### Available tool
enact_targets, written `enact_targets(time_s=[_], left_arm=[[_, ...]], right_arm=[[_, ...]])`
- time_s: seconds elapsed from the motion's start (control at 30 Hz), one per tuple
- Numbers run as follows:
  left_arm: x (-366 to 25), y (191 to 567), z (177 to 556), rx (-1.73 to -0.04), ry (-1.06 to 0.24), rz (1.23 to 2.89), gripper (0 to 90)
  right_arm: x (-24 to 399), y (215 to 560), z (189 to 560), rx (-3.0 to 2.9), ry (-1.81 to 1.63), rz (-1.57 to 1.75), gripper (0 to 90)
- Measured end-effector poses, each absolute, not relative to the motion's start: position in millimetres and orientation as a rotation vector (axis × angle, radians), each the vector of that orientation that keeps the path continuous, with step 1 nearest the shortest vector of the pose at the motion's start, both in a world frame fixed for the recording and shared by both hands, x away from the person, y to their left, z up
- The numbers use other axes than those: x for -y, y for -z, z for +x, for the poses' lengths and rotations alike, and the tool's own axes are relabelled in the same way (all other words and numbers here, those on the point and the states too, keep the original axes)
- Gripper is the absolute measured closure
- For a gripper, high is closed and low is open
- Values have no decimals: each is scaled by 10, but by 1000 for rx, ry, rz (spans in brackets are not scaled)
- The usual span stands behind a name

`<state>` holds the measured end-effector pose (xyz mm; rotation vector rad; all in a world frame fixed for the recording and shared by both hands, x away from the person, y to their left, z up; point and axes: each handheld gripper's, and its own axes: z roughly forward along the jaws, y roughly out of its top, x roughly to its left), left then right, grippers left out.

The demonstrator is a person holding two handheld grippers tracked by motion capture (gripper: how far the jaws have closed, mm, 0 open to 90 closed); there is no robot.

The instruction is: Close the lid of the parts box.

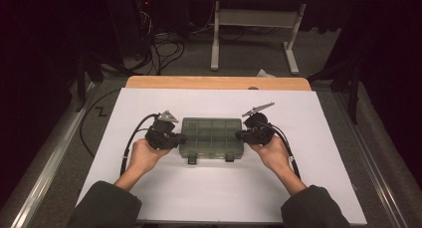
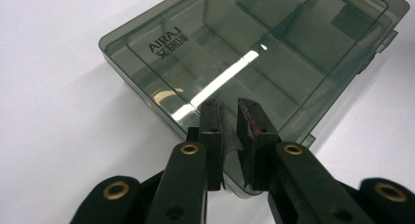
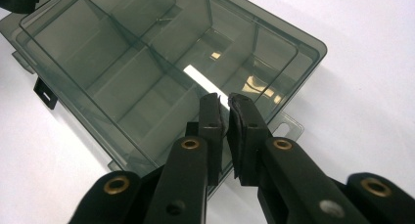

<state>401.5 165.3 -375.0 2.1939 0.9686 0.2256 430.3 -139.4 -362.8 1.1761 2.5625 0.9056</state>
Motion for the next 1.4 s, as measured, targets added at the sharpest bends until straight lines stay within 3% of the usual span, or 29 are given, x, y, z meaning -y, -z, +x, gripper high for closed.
enact_targets(time_s=[0.83,1.4], left_arm=[[-1509,3809,3925,-925,-273,2245,807],[-1587,3712,3916,-931,-258,2162,738]], right_arm=[[1320,3730,4177,-2567,-893,1098,854],[1340,3626,4143,-2531,-966,1064,779]])
